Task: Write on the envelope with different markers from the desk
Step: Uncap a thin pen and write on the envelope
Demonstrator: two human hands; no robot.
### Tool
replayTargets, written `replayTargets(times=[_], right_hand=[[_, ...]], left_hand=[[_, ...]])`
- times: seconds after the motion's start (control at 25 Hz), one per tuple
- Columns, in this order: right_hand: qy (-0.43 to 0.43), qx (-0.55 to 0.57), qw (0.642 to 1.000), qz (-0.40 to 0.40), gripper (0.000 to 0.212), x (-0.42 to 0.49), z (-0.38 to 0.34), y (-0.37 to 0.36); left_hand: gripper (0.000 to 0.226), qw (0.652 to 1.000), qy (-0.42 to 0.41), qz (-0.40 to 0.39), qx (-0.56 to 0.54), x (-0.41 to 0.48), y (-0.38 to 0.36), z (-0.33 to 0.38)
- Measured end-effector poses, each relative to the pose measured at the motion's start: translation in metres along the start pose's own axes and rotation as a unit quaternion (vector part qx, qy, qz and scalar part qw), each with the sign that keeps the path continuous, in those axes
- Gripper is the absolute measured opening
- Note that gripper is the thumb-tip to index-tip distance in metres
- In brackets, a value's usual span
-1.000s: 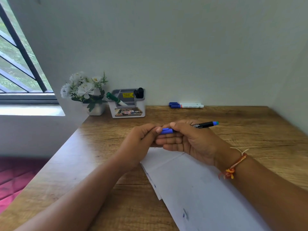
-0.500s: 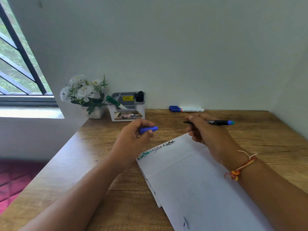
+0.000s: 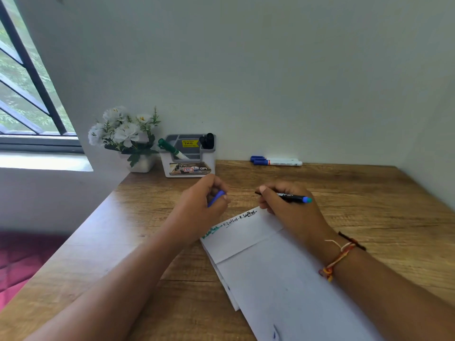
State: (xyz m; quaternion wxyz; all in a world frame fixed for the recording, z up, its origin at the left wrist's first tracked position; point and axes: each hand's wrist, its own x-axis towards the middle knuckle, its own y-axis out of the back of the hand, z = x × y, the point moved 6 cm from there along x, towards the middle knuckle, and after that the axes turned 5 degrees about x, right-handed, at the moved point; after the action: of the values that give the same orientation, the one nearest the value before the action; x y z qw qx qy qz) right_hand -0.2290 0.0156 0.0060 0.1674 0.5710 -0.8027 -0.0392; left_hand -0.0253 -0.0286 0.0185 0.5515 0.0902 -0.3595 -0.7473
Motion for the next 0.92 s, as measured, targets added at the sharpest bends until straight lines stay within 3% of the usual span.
replayTargets(times=[0.28, 0.6, 0.72, 0.92], right_hand=[[0.022, -0.013, 1.0, -0.019, 0.017, -0.003, -0.005, -0.016], [-0.004, -0.012, 1.0, -0.018, 0.011, -0.003, -0.005, -0.011], [-0.021, 0.004, 1.0, -0.019, 0.01, -0.003, -0.004, -0.011], [-0.026, -0.088, 0.994, -0.064, 0.004, -0.001, 0.005, -0.009]], left_hand=[[0.009, 0.989, -0.016, -0.074, 0.126, 0.005, -0.001, -0.007], [0.054, 0.966, -0.009, -0.194, 0.169, 0.003, -0.016, -0.015], [0.054, 0.963, -0.009, -0.202, 0.179, 0.003, -0.018, -0.018], [0.053, 0.957, -0.024, -0.21, 0.201, 0.003, -0.021, -0.017]])
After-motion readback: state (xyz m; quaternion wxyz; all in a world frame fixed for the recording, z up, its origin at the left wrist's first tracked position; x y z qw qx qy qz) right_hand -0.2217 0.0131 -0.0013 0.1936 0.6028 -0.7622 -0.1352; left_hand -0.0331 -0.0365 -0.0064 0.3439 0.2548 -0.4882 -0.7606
